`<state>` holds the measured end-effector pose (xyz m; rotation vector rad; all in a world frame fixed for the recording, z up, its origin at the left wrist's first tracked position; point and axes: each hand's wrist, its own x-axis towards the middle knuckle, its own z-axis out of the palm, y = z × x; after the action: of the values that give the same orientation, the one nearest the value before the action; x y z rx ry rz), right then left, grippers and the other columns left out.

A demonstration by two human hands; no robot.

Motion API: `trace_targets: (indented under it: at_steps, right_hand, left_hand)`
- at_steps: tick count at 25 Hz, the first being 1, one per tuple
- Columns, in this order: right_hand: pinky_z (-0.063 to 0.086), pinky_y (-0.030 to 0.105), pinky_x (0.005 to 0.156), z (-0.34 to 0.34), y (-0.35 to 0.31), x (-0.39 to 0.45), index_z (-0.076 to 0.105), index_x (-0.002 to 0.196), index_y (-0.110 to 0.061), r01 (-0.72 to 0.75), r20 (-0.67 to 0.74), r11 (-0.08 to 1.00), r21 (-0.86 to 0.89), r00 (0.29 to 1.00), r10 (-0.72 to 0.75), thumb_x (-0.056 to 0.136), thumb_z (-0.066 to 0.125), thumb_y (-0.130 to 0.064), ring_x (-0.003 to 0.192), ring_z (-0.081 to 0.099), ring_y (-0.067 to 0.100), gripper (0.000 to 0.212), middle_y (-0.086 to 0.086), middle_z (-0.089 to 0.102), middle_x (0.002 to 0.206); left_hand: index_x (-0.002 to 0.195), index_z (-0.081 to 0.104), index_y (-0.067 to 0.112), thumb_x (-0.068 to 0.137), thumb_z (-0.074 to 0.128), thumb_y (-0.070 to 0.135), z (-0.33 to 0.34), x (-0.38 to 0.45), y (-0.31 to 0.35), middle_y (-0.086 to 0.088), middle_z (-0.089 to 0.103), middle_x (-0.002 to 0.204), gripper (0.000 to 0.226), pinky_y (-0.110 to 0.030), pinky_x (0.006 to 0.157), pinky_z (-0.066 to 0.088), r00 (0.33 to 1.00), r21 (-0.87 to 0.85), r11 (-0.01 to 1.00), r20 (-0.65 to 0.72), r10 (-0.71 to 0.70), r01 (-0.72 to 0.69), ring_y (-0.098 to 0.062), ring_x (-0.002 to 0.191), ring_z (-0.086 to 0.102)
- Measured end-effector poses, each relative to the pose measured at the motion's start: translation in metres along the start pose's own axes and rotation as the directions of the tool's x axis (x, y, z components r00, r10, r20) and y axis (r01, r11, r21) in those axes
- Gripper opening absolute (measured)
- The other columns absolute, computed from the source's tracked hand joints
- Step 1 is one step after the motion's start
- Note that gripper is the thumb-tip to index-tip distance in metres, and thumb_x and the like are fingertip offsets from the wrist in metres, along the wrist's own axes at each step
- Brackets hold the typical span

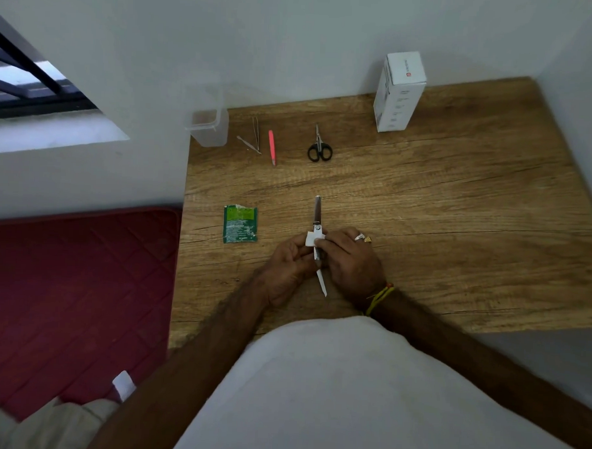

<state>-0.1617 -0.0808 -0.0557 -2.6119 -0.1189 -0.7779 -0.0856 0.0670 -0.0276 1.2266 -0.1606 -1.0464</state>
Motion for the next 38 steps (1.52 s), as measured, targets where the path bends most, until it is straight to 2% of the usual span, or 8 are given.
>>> trace_targets:
  at_steps: [4, 10, 13, 16, 25, 28, 35, 38]
  right_hand:
    - [0.052, 0.042, 0.077, -0.001, -0.001, -0.003, 0.072, 0.105, -0.002, 0.041, 0.020, 0.999, -0.028, 0.999, -0.040, 0.092, 0.057, -0.014, 0.092, 0.060, 0.029, 0.023, 0.013, 0.070, 0.102]
    - [0.054, 0.045, 0.073, 0.000, -0.001, -0.003, 0.073, 0.105, -0.002, 0.077, 0.011, 0.996, -0.051, 0.997, -0.077, 0.098, 0.051, -0.014, 0.089, 0.064, 0.031, 0.026, 0.013, 0.071, 0.102]
    - [0.053, 0.044, 0.070, -0.004, -0.002, -0.003, 0.073, 0.104, -0.004, 0.069, -0.004, 0.997, -0.043, 0.998, -0.069, 0.101, 0.044, -0.018, 0.084, 0.063, 0.030, 0.032, 0.011, 0.071, 0.103]
    - [0.051, 0.041, 0.071, -0.007, -0.003, -0.004, 0.074, 0.104, -0.005, 0.093, 0.012, 0.994, -0.065, 0.996, -0.092, 0.100, 0.047, -0.018, 0.087, 0.063, 0.028, 0.030, 0.010, 0.072, 0.104]
    - [0.051, 0.041, 0.072, -0.010, -0.003, -0.004, 0.075, 0.102, -0.007, 0.024, 0.014, 1.000, -0.011, 1.000, -0.024, 0.093, 0.056, -0.017, 0.087, 0.063, 0.028, 0.023, 0.008, 0.072, 0.107]
    - [0.052, 0.040, 0.074, -0.009, -0.004, -0.008, 0.074, 0.102, -0.006, 0.122, 0.051, 0.992, -0.035, 0.991, -0.120, 0.094, 0.058, -0.016, 0.092, 0.066, 0.028, 0.021, 0.008, 0.072, 0.103]
    - [0.052, 0.039, 0.071, -0.014, -0.006, -0.009, 0.075, 0.100, -0.005, 0.154, 0.031, 0.987, -0.049, 0.988, -0.152, 0.093, 0.059, -0.015, 0.088, 0.066, 0.028, 0.020, 0.008, 0.072, 0.099]
    - [0.052, 0.041, 0.074, -0.016, -0.005, -0.008, 0.075, 0.101, -0.007, 0.112, 0.017, 0.993, -0.041, 0.994, -0.111, 0.094, 0.057, -0.018, 0.090, 0.065, 0.027, 0.022, 0.008, 0.072, 0.101]
  left_hand:
    - [0.139, 0.050, 0.000, 0.092, 0.053, -0.014, -0.001, 0.000, -0.001, -0.026, 0.060, 0.132, 0.050, -0.036, 0.100, 0.053, 1.000, 0.007, 1.000, -0.003, -0.014, 0.014, -0.027, 0.118, 0.061]
    - [0.138, 0.051, 0.000, 0.080, 0.047, 0.012, 0.000, 0.004, 0.005, -0.017, 0.064, 0.123, 0.059, -0.037, 0.096, 0.052, 0.991, -0.267, 0.956, -0.013, -0.133, 0.125, -0.024, 0.105, 0.065]
    - [0.135, 0.053, 0.000, 0.095, 0.039, 0.018, -0.001, 0.004, 0.004, -0.016, 0.064, 0.120, 0.046, -0.033, 0.090, 0.055, 0.985, -0.342, 0.930, -0.048, -0.164, 0.139, -0.021, 0.099, 0.067]
    - [0.137, 0.051, -0.001, 0.101, 0.029, 0.020, 0.000, 0.007, 0.003, -0.017, 0.063, 0.122, 0.047, -0.034, 0.091, 0.055, 0.981, -0.349, 0.923, -0.044, -0.186, 0.160, -0.021, 0.100, 0.066]
    - [0.141, 0.047, -0.005, 0.103, 0.027, 0.022, 0.000, 0.005, 0.004, -0.022, 0.057, 0.131, 0.051, -0.035, 0.094, 0.054, 0.984, -0.374, 0.917, -0.056, -0.171, 0.138, -0.024, 0.106, 0.063]
    - [0.137, 0.050, -0.004, 0.104, 0.026, 0.022, 0.001, 0.006, 0.004, -0.021, 0.061, 0.128, 0.049, -0.034, 0.093, 0.055, 0.983, -0.365, 0.919, -0.049, -0.177, 0.148, -0.023, 0.105, 0.065]
    - [0.140, 0.048, -0.004, 0.105, 0.026, 0.021, 0.001, 0.005, 0.003, -0.021, 0.062, 0.129, 0.049, -0.033, 0.093, 0.055, 0.983, -0.345, 0.928, -0.064, -0.172, 0.140, -0.024, 0.107, 0.065]
    - [0.136, 0.052, -0.001, 0.105, 0.027, 0.021, 0.001, 0.006, 0.004, -0.019, 0.063, 0.128, 0.046, -0.033, 0.093, 0.055, 0.984, -0.335, 0.934, -0.079, -0.161, 0.126, -0.023, 0.106, 0.066]
